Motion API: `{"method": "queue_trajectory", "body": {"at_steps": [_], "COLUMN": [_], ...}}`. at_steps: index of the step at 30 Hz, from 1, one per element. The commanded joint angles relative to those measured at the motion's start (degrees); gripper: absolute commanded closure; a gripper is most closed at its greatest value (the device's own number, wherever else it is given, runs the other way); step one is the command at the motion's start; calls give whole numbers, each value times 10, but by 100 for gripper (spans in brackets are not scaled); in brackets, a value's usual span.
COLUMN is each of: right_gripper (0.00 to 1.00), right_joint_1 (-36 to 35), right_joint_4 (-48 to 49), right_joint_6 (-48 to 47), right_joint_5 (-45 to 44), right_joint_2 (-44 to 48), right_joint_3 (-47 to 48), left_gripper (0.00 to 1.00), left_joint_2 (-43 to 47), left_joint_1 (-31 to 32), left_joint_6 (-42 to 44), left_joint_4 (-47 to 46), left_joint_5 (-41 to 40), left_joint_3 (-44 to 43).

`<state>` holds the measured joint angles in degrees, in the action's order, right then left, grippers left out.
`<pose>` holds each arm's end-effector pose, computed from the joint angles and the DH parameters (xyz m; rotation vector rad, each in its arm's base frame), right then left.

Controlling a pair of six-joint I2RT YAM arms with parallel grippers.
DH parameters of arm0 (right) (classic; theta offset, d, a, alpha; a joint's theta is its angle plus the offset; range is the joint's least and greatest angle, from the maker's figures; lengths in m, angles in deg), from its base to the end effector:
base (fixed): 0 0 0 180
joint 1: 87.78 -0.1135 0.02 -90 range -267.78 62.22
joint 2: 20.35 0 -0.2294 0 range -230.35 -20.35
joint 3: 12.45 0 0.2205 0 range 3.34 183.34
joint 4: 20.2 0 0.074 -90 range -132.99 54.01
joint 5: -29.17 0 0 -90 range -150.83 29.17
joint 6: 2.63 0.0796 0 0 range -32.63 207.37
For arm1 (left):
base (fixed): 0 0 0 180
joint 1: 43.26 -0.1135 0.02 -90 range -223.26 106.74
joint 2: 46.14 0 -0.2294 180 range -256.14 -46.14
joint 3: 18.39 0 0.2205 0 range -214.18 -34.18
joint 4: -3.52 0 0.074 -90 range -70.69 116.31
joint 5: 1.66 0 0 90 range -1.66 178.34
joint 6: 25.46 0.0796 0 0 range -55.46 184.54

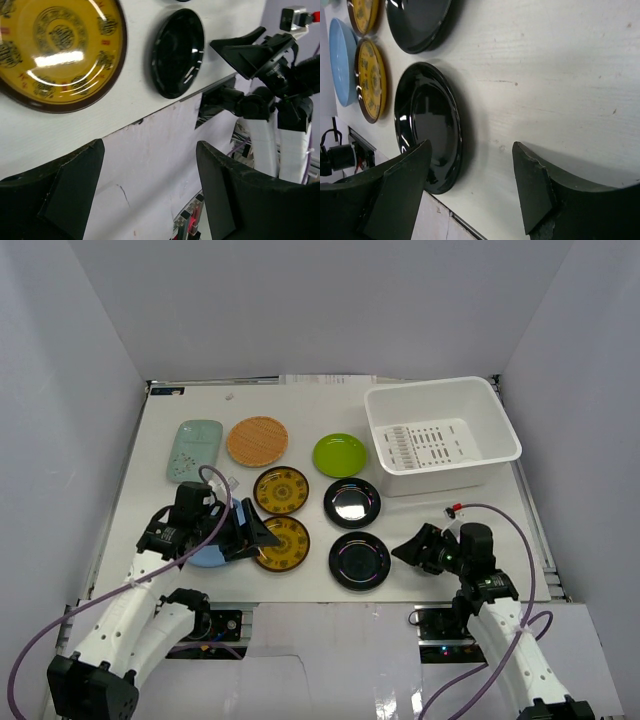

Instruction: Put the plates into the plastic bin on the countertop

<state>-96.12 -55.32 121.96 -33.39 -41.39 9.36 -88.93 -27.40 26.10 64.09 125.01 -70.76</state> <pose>0.1389 0.0574 0.1172 0.2266 2.2375 0.9376 0.1369 -0.0883 0.1989 -0.2077 2.5847 -1.1757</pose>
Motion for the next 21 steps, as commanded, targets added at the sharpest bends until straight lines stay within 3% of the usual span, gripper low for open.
{"method": "queue_trajectory", "body": {"at_steps": [1, 4, 11, 17, 21], "right_gripper": [29, 34, 37, 54, 79], "right_joint_1": [-21, -63, -182, -216, -221], "right_joint_4": [84, 138, 257, 323, 284], "right_joint_6": [33, 59, 103, 124, 107], "right_joint_5": [17, 4, -71, -107, -125], "right_joint_2": [-25, -54, -161, -215, -205], "right_joint_3": [-32, -51, -80, -85, -70], "left_gripper": [18, 24, 22, 25, 30], "left_joint_2": [-24, -41, -57, -61, -60], "left_joint_1": [15, 22, 23, 26, 26], "left_joint_6": [5, -4, -59, -100, -129], "left_joint_4": [63, 81, 81, 39, -30], "left_joint_5": [-77, -117, -153, -214, -204], "left_joint_3": [-24, -19, 43, 62, 96]}}
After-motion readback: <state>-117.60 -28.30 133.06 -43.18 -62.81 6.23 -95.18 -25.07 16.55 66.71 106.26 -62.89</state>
